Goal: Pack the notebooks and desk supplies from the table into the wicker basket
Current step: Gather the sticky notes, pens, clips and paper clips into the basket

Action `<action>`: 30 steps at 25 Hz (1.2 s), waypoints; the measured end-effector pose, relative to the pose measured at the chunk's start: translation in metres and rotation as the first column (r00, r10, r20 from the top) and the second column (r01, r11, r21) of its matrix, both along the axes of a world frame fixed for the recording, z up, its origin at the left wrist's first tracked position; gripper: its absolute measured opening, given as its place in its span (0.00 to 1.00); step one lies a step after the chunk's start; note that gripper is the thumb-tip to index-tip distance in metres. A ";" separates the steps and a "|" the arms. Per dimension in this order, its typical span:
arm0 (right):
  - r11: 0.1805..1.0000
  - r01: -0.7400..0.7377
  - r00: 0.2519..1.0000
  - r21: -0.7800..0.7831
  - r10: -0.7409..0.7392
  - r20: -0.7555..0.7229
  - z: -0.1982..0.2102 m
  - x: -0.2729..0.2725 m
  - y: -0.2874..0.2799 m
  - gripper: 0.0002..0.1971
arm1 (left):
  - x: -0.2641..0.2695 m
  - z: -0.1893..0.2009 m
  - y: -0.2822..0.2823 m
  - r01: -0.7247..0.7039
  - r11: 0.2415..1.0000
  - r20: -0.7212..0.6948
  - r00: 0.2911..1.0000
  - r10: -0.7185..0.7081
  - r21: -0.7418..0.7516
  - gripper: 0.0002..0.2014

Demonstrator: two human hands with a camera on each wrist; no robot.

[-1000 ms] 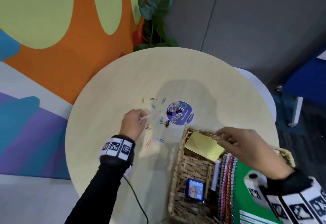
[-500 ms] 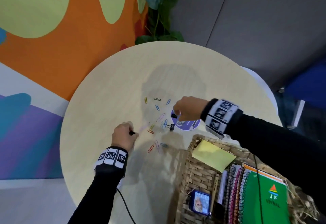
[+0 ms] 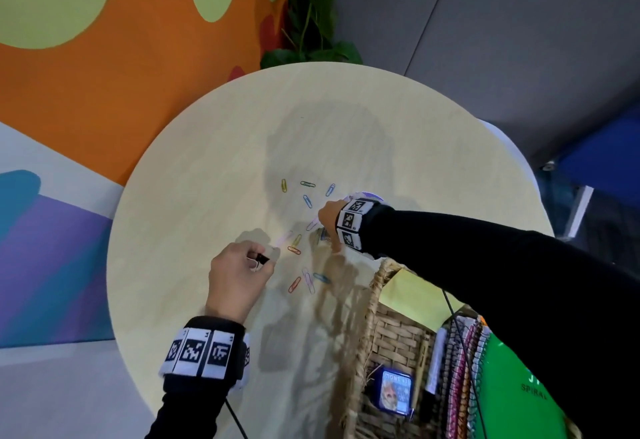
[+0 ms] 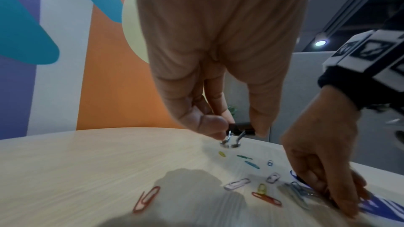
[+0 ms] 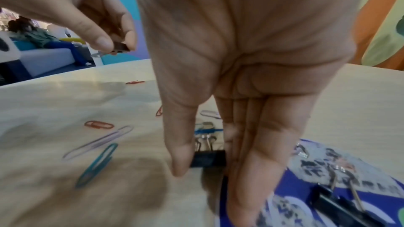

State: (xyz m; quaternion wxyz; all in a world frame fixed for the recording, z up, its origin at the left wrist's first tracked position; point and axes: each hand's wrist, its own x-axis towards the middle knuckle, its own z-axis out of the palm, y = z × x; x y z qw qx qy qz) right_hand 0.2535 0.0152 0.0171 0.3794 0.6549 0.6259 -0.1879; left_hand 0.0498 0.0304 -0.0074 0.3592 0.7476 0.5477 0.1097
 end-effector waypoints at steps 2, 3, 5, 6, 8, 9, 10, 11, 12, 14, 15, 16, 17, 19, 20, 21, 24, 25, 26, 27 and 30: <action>0.999 0.034 0.998 0.018 -0.033 -0.060 -0.003 0.005 0.003 0.26 | -0.003 0.003 -0.012 0.024 1.000 0.013 1.000 -0.024 -0.004 0.09; 0.998 0.064 0.995 0.000 -0.064 -0.077 0.008 0.006 0.003 0.21 | -0.002 0.006 -0.018 0.037 0.999 0.021 0.999 -0.037 -0.008 0.09; 0.974 0.221 0.964 0.044 -0.211 -0.163 0.041 0.009 -0.002 0.15 | 0.002 0.011 -0.030 0.070 0.997 0.039 0.997 -0.070 -0.013 0.08; 0.959 0.267 0.948 0.092 -0.244 -0.202 0.058 0.010 -0.012 0.16 | 0.005 0.015 -0.037 0.094 0.995 0.047 0.995 -0.093 -0.016 0.07; 0.918 0.348 0.917 0.191 -0.290 -0.274 0.084 0.012 -0.043 0.20 | 0.013 0.024 -0.048 0.133 0.991 0.073 0.989 -0.130 -0.032 0.06; 0.892 0.398 0.895 0.213 -0.327 -0.305 0.094 0.011 -0.069 0.22 | 0.017 0.029 -0.054 0.147 0.988 0.104 0.984 -0.142 -0.043 0.06; 0.888 0.423 0.879 0.182 -0.352 -0.323 0.097 0.008 -0.093 0.22 | 0.021 0.034 -0.058 0.163 0.986 0.145 0.977 -0.154 -0.048 0.07; 0.897 0.420 0.877 0.140 -0.361 -0.316 0.090 0.007 -0.117 0.20 | 0.026 0.041 -0.062 0.191 0.981 0.183 0.966 -0.182 -0.035 0.08; 0.899 0.434 0.873 0.052 -0.406 -0.272 0.078 0.002 -0.140 0.16 | 0.030 0.048 -0.065 0.230 0.973 0.205 0.953 -0.223 -0.010 0.08; 0.900 0.430 0.881 -0.074 -0.436 -0.182 0.050 -0.006 -0.172 0.10 | 0.038 0.064 -0.074 0.317 0.948 0.232 0.921 -0.314 0.025 0.07; 0.900 0.426 0.884 -0.091 -0.435 -0.169 0.039 -0.010 -0.179 0.11 | 0.041 0.073 -0.078 0.352 0.936 0.246 0.905 -0.346 0.022 0.07; 0.895 0.438 0.878 -0.081 -0.446 -0.175 0.029 -0.013 -0.183 0.12 | 0.044 0.081 -0.083 0.388 0.922 0.250 0.891 -0.380 0.019 0.06; 0.893 0.448 0.875 -0.045 -0.448 -0.183 0.020 -0.015 -0.185 0.14 | 0.046 0.088 -0.089 0.424 0.906 0.246 0.876 -0.415 0.021 0.05; 0.902 0.431 0.887 0.005 -0.422 -0.189 0.009 -0.018 -0.188 0.16 | 0.051 0.098 -0.101 0.520 0.853 0.192 0.834 -0.517 0.039 0.05; 0.909 0.416 0.895 0.014 -0.406 -0.186 0.004 -0.019 -0.188 0.18 | 0.055 0.100 -0.105 0.584 0.811 0.130 0.802 -0.583 0.038 0.06; 0.912 0.410 0.898 0.014 -0.401 -0.180 0.001 -0.020 -0.189 0.20 | 0.059 0.100 -0.111 0.649 0.761 0.049 0.759 -0.649 0.022 0.07; 0.873 0.484 0.857 -0.053 -0.485 -0.175 0.009 -0.013 -0.192 0.23 | 0.081 0.097 -0.129 0.806 0.592 -0.196 0.575 -0.794 -0.034 0.09; 0.850 0.525 0.832 -0.038 -0.522 -0.189 0.019 -0.006 -0.196 0.19 | 0.092 0.097 -0.135 0.839 0.542 -0.247 0.515 -0.821 -0.051 0.09; 0.806 0.592 0.787 0.008 -0.576 -0.220 0.031 0.002 -0.206 0.19 | 0.105 0.099 -0.144 0.863 0.498 -0.291 0.456 -0.841 -0.089 0.09; 0.753 0.655 0.737 0.064 -0.618 -0.273 0.043 0.011 -0.219 0.20 | 0.118 0.097 -0.152 0.869 0.471 -0.342 0.401 -0.850 -0.152 0.06; 0.581 0.777 0.621 0.241 -0.646 -0.445 0.073 0.029 -0.271 0.16 | 0.149 0.081 -0.177 0.854 0.380 -0.489 0.177 -0.854 -0.356 0.07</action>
